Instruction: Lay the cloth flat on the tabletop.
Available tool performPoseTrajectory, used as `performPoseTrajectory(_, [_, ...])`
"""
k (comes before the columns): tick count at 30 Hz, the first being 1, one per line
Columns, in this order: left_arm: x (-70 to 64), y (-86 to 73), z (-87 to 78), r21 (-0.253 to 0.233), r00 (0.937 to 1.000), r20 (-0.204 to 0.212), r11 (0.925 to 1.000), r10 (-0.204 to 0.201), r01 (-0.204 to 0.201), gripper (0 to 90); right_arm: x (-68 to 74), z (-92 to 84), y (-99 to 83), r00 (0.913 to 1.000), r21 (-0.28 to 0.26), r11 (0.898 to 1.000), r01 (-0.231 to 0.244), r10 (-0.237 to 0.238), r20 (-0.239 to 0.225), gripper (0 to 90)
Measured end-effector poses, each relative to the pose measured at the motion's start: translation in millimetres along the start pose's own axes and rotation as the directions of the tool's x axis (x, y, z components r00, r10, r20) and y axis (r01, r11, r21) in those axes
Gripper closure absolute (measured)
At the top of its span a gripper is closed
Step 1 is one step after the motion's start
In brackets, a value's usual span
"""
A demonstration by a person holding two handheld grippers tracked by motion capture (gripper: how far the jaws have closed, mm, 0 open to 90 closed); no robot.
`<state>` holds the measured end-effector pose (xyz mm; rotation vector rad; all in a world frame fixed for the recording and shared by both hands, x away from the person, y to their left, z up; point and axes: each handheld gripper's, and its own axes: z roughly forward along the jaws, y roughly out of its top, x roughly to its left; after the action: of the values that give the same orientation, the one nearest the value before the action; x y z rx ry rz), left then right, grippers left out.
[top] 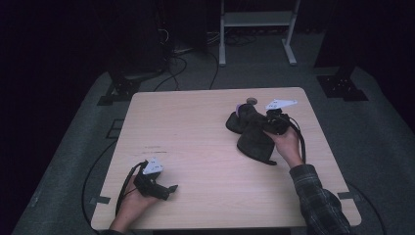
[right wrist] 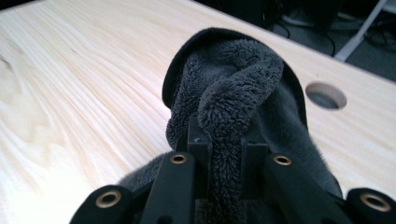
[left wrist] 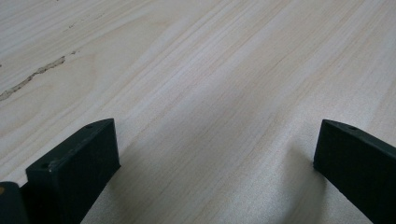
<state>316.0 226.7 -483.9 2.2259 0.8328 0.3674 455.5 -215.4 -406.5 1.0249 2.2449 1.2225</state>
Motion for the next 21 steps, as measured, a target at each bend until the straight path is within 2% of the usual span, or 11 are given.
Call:
performPoseTrajectory(5, [0.1,0.0,0.0,0.000,1.0000,-0.001,1.0000,0.002,-0.002,0.0,11.8,-19.1,11.9,0.9993,-0.056,0.998,0.011,-0.013,-0.035,79.6])
performPoseTrajectory(12, [0.0,0.0,0.1,-0.002,1.0000,-0.001,1.0000,0.000,0.000,0.0,24.8,-35.4,20.4,0.9961,-0.093,0.996,0.015,-0.023,-0.085,79.7])
performPoseTrajectory(15, [0.0,0.0,0.1,-0.002,1.0000,0.000,1.0000,0.000,0.000,0.0,36.4,-46.7,27.2,0.9909,-0.127,0.992,0.023,-0.040,-0.129,79.7])
performPoseTrajectory(16, [0.0,0.0,0.1,-0.002,1.0000,0.000,1.0000,0.000,0.000,0.0,36.4,-46.7,27.2,0.9909,-0.127,0.992,0.023,-0.040,-0.129,79.7])
performPoseTrajectory(19, [0.2,0.1,0.0,-0.001,1.0000,0.000,1.0000,0.001,-0.001,0.0,52.5,-54.6,35.1,0.9832,-0.140,0.989,0.036,-0.060,-0.172,79.7])
performPoseTrajectory(20, [0.2,0.1,0.0,-0.001,1.0000,0.000,1.0000,0.001,-0.001,0.0,52.5,-54.6,35.1,0.9832,-0.140,0.989,0.036,-0.060,-0.172,79.7])
performPoseTrajectory(21, [0.1,0.1,0.1,-0.003,1.0000,0.000,1.0000,0.000,0.000,0.0,63.3,-57.6,39.4,0.9764,-0.148,0.988,0.051,-0.080,-0.200,79.7])
